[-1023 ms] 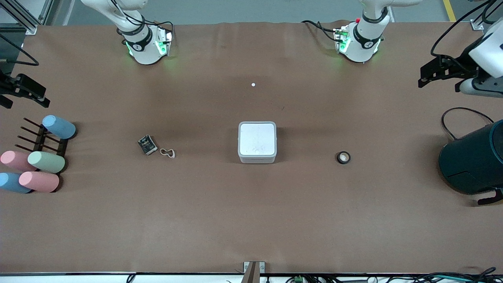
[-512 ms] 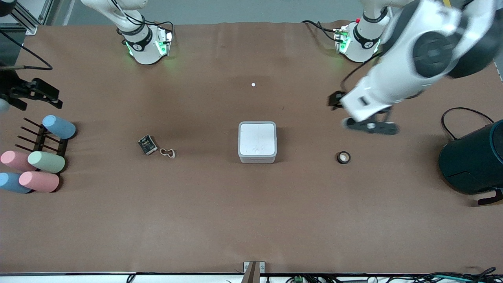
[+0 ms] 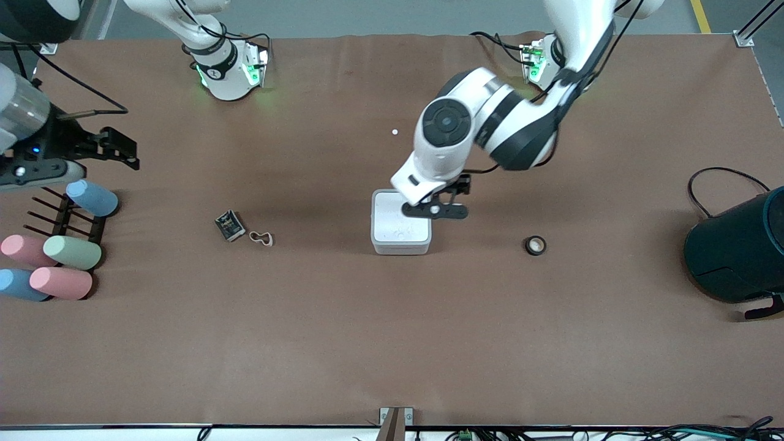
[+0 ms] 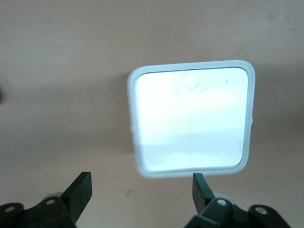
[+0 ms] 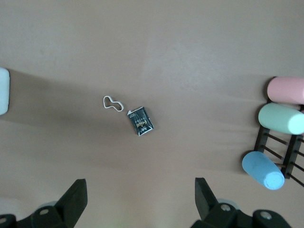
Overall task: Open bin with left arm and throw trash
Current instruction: 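Flip open the bin lid with the left gripper while the right gripper reaches, then grasp the white rubber band with the right gripper while the left gripper reaches the tape, then drop the rubber band into the bin with the right gripper, then carry the green tape roll into the bin with the left gripper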
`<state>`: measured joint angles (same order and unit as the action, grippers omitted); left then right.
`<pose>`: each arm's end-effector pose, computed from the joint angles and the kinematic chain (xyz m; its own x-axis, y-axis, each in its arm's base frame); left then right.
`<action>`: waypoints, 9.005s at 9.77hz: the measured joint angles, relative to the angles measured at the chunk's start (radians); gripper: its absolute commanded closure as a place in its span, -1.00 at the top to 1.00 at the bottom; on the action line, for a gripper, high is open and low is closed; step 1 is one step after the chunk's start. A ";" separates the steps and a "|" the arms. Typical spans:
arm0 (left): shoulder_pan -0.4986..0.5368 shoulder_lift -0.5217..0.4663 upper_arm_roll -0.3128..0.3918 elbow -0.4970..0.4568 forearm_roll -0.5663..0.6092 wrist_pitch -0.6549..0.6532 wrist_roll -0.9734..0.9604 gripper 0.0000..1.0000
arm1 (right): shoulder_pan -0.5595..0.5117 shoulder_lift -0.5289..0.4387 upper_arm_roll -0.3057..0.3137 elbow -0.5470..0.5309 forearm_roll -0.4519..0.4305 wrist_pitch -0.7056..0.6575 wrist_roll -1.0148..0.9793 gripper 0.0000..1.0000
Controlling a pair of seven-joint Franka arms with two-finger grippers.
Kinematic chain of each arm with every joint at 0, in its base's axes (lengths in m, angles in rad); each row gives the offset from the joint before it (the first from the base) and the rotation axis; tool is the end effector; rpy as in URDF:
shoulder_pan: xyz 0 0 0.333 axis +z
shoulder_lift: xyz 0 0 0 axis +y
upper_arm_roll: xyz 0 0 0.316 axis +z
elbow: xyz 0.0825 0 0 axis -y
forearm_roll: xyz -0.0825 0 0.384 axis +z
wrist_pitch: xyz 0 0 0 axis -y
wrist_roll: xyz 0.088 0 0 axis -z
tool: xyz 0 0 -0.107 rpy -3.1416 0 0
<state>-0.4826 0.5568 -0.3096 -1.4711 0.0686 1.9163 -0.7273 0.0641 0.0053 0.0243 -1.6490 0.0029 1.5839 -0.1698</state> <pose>0.5146 -0.4645 0.3601 0.9900 -0.0545 -0.1300 -0.0527 -0.9985 0.0172 0.5518 0.0492 0.5858 0.9645 0.2551 -0.0688 0.2547 -0.9669 -0.0149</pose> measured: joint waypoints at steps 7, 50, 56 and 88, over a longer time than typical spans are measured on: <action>-0.006 0.107 0.000 0.051 0.000 0.115 -0.108 -1.00 | 0.184 0.232 0.003 -0.132 0.000 0.345 -0.176 0.99; 0.482 -0.027 0.016 -0.504 0.086 0.476 0.587 1.00 | 0.262 0.398 0.032 -0.225 0.117 0.572 -0.511 -0.98; 0.487 -0.001 0.023 -0.506 0.118 0.477 0.586 0.99 | 0.486 0.399 0.034 -0.097 0.156 0.575 -0.081 -0.98; 0.183 0.137 -0.234 0.061 0.052 -0.008 -0.136 -0.94 | 0.428 0.362 -0.031 -0.317 -0.003 0.623 -0.072 0.79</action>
<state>-0.3000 0.6935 -0.5435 -1.4098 0.1202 1.9082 -0.8634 0.4923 0.3675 -0.0063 -1.9657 -0.0002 2.2069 -0.2415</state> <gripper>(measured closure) 0.454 0.101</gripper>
